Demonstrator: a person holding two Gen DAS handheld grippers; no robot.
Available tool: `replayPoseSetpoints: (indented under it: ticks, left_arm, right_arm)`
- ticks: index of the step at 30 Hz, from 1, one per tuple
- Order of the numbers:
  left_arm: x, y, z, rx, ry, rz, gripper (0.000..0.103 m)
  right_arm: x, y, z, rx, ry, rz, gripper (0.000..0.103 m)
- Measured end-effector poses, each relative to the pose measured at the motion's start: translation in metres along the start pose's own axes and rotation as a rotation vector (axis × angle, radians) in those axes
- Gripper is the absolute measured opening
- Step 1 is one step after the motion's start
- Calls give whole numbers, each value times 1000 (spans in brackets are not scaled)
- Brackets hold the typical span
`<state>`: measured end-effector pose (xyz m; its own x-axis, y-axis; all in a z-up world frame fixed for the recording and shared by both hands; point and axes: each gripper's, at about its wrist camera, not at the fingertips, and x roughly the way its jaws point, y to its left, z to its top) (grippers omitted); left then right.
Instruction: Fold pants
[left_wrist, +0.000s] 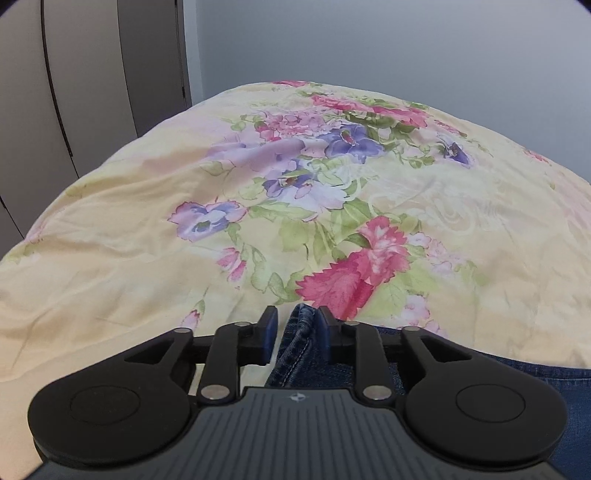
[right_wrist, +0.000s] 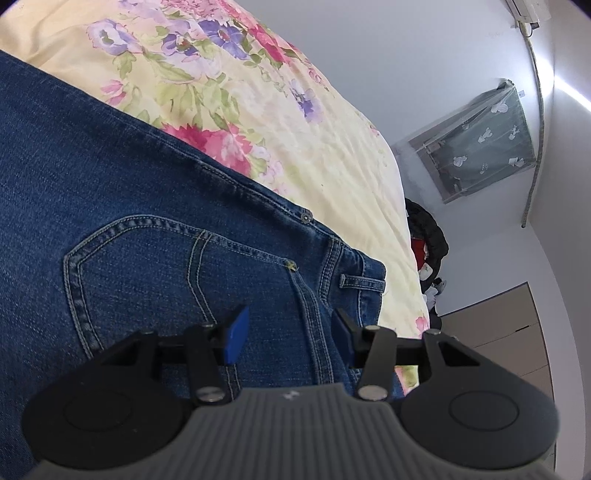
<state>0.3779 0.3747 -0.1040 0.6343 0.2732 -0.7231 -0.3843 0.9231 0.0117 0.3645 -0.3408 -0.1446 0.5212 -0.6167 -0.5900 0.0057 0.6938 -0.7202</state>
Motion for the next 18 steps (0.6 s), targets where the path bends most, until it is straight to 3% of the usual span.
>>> replayPoseSetpoints:
  ticks: [4, 9, 14, 18]
  left_arm:
    - [-39, 0, -4, 41, -29, -15, 34]
    - [-83, -18, -35, 195, -8, -72, 34]
    - [-107, -42, -70, 340, 2, -74, 32]
    - [-100, -53, -84, 378, 45, -48, 25]
  right_arm:
    - [-16, -20, -7, 105, 1, 43, 45]
    - [-59, -31, -34, 256, 26, 194, 45]
    - [-106, -15, -79, 334, 84, 363, 45]
    - [-131, 9, -108, 352, 80, 488, 45]
